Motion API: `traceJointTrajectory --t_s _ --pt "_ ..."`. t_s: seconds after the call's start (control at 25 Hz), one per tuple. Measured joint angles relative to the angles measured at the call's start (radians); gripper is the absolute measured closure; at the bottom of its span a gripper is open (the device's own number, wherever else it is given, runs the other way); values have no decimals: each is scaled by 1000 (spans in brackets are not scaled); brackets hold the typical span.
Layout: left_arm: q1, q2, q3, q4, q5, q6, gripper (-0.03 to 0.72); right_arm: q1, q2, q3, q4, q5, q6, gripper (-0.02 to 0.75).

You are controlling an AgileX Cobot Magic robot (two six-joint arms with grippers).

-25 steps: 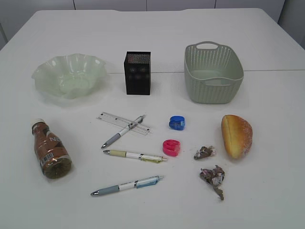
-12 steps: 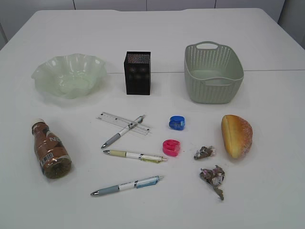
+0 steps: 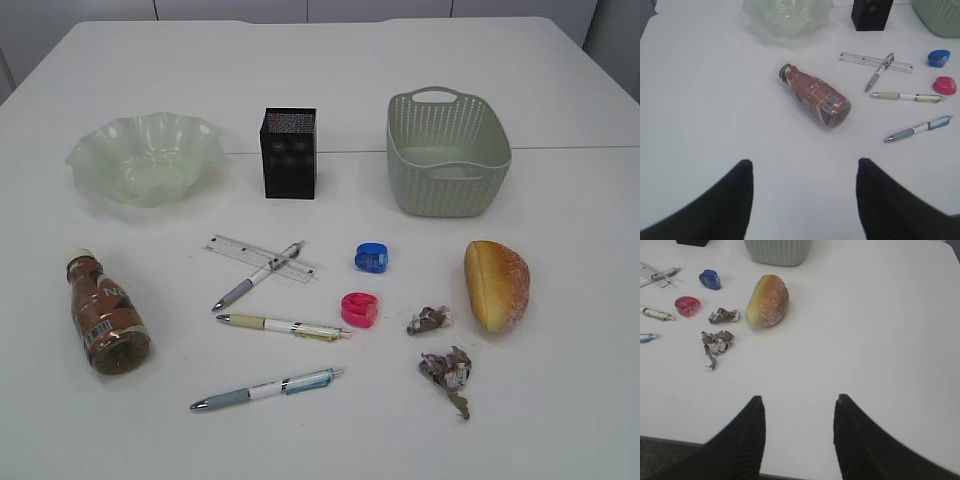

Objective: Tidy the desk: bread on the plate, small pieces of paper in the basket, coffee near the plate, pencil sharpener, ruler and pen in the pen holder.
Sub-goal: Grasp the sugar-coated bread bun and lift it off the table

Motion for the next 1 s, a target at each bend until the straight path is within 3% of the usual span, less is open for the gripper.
traceJointTrajectory --t_s 0.48,0.72,1.0 --pt "0 167 -135 -7 44 0 240 0 30 -37 15 51 2 406" --pt "0 330 -219 -19 55 -2 244 0 250 -129 80 101 153 406" --pt "0 612 -313 -41 48 -26 244 0 562 -236 176 58 185 406"
